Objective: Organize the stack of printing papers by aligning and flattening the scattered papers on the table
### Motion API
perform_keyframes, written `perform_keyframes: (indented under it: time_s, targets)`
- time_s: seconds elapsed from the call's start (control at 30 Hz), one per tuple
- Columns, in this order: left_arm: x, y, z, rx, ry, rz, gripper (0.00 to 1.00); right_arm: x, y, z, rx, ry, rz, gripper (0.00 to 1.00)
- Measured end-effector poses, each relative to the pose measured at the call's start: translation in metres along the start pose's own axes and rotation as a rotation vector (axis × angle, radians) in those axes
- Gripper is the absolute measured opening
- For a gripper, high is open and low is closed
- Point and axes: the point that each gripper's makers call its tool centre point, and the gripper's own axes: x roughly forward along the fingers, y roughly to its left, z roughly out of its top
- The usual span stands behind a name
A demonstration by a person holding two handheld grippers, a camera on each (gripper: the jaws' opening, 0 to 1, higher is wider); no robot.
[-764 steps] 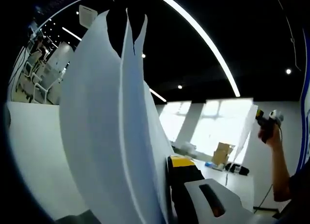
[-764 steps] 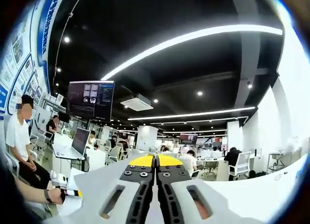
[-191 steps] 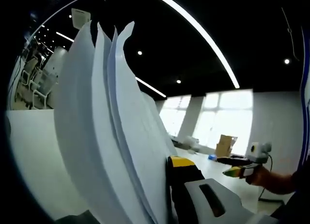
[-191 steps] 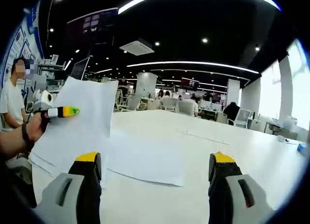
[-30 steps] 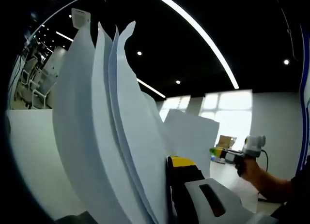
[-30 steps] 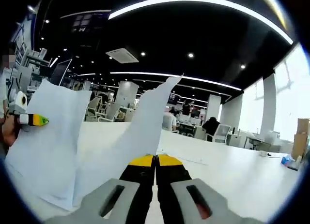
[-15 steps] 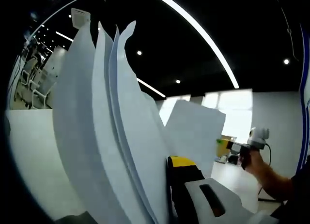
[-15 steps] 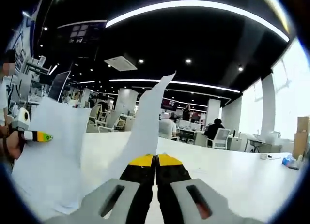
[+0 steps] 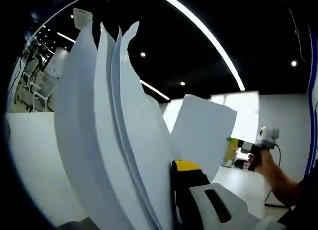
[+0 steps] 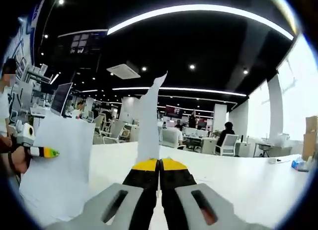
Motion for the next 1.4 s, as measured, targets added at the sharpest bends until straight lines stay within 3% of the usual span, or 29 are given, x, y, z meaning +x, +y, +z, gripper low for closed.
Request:
perform_keyframes:
  time_s: [0.23, 1.0, 1.4]
  targets:
    - [0.000, -0.001, 0.000, 0.000, 0.000, 0.000, 0.08, -0.005, 0.006, 0.013, 0.064, -0.025, 0.034, 0.00]
    - [0.000, 0.000, 0.000, -0.001, -0.001, 0.001, 0.08, -0.029, 0.011, 0.057, 0.131, -0.097, 0.089, 0.00]
    - [0.001, 0.001, 0.000, 0.001, 0.000, 0.002, 0.08, -0.035, 0.009, 0.068, 0.165, -0.109, 0.111, 0.00]
